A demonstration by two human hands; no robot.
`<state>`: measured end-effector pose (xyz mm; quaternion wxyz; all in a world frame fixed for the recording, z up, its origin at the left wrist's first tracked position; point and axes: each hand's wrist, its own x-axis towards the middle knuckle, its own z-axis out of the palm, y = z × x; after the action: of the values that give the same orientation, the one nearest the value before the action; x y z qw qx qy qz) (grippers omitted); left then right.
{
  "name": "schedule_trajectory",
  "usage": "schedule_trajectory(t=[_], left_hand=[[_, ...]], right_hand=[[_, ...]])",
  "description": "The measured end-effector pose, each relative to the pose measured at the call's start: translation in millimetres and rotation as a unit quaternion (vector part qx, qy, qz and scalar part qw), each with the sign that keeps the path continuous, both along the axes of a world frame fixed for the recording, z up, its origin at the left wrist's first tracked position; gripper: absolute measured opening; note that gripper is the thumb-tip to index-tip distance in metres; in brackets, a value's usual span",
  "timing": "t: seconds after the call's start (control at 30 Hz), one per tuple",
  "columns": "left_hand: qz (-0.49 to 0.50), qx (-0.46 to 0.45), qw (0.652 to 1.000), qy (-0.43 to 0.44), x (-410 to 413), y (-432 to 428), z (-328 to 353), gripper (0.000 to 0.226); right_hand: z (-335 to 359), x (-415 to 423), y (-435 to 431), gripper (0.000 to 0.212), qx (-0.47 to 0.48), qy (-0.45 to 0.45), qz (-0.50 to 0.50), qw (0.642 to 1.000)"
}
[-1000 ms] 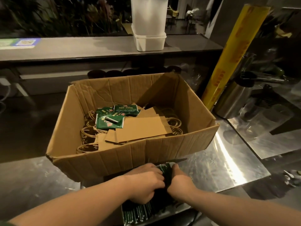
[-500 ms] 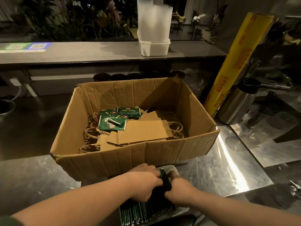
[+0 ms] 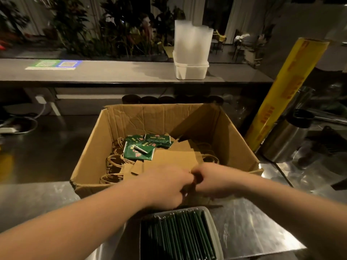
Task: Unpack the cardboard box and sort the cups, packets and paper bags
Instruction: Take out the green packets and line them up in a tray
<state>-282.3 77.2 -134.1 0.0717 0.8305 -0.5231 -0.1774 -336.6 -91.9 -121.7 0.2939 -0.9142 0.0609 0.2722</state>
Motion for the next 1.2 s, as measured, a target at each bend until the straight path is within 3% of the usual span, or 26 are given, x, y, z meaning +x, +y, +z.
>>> schedule_trajectory(t=[0.1,0.17,0.3,0.43,0.57,0.67,0.77,0.87,0.97,1.03,1.1,1.2], left_hand=[[0.112,-0.117,0.986,-0.029,47,24,28,0.024],[0.222,-0.149,0.963,-0.036,85,42,26,0.026],[0.454,-0.132,0.88,0.044,155,71,-12,0.029],[0.56,-0.093,0.812,0.134,188,73,-58,0.041],[0.576,-0.031,0.798,0.175,204,63,-79,0.066],[0.576,-0.036,0.79,0.208,216,61,-86,0.079],[0.593,-0.064,0.766,0.24,216,66,-98,0.074],[0.611,-0.101,0.743,0.253,214,69,-106,0.061],[0.622,-0.13,0.732,0.247,213,69,-103,0.052],[0.633,-0.156,0.717,0.248,213,70,-101,0.042],[0.643,-0.208,0.679,0.285,216,72,-99,0.036],[0.65,-0.294,0.597,0.368,220,73,-90,0.03]], right_hand=[[33,42,-4,0.009,0.011,-0.105,-0.015,0.994],[34,69,-5,0.008,0.024,-0.156,-0.05,0.986],[-5,130,2,0.008,0.038,-0.18,-0.09,0.979],[-69,190,11,0.02,-0.051,-0.182,-0.076,0.979],[-114,227,14,0.036,-0.129,-0.178,-0.065,0.973],[-130,242,19,0.054,-0.179,-0.196,0.016,0.964],[-139,249,30,0.049,-0.223,-0.207,0.142,0.942],[-144,251,36,0.036,-0.225,-0.234,0.176,0.929],[-135,244,40,0.026,-0.176,-0.265,0.139,0.938],[-125,238,41,0.023,-0.108,-0.286,0.064,0.95],[-116,233,40,0.02,-0.012,-0.297,-0.037,0.954],[-98,232,37,0.013,0.068,-0.328,-0.152,0.93]])
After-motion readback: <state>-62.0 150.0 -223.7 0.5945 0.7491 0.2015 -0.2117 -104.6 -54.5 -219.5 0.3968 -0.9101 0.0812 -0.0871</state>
